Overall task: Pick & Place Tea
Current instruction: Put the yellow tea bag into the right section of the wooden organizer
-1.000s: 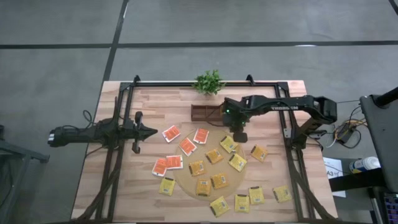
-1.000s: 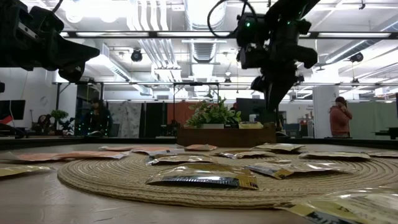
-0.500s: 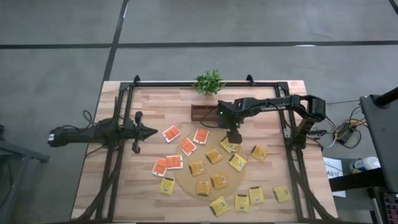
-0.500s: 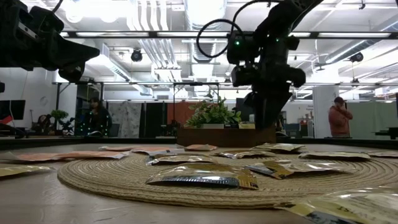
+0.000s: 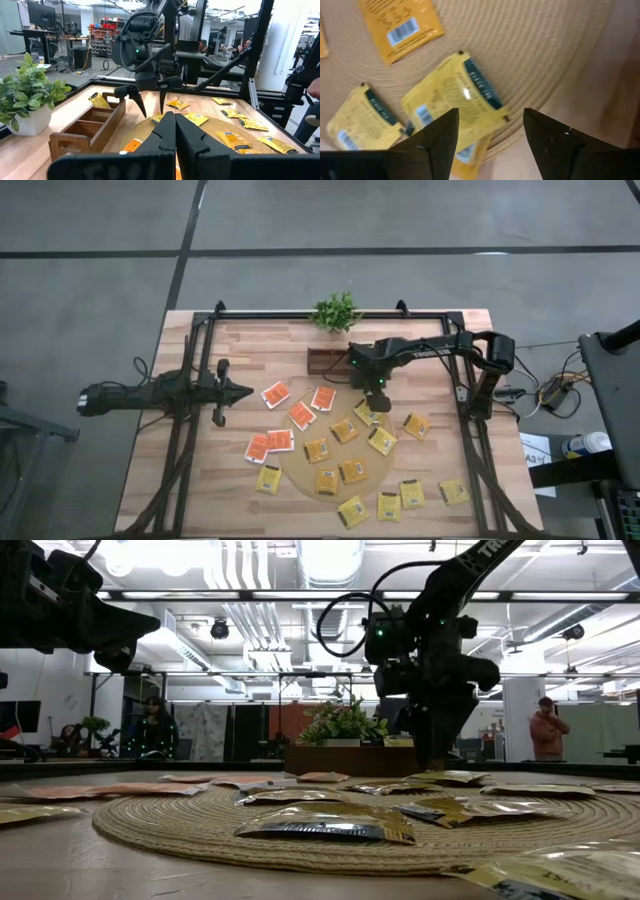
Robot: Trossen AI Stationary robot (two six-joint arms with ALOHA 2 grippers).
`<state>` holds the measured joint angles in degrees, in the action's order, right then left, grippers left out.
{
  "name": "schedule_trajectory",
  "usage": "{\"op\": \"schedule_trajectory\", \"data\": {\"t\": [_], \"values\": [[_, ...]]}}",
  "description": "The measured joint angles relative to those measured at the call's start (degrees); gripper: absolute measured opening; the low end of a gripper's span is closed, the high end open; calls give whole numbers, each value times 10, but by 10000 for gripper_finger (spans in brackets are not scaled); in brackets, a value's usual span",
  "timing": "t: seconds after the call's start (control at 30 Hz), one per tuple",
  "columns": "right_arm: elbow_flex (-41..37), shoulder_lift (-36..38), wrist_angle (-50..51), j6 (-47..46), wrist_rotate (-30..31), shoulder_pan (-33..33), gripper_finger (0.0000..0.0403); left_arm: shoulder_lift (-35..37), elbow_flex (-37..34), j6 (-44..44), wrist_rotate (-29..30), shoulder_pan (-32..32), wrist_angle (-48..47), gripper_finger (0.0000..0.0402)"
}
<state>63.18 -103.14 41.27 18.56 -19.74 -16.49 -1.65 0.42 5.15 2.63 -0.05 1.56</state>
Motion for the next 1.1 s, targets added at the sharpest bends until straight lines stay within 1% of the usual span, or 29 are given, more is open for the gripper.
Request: {"op": "schedule_trajectory", "data": {"t": [0.27,0.43,0.83,0.97,1.1], "values": [[0,-7,1,14,-2,-8,219,0,0,0,0,0,0,0],[0,-7,3,16,-35,-10,219,0,0,0,0,0,0,0],[-17,-7,4,32,-48,-10,219,0,0,0,0,0,0,0],[-18,-7,4,36,-73,-11,219,0,0,0,0,0,0,0],[-18,-6,4,40,-78,-11,211,0,0,0,0,0,0,0]]}}
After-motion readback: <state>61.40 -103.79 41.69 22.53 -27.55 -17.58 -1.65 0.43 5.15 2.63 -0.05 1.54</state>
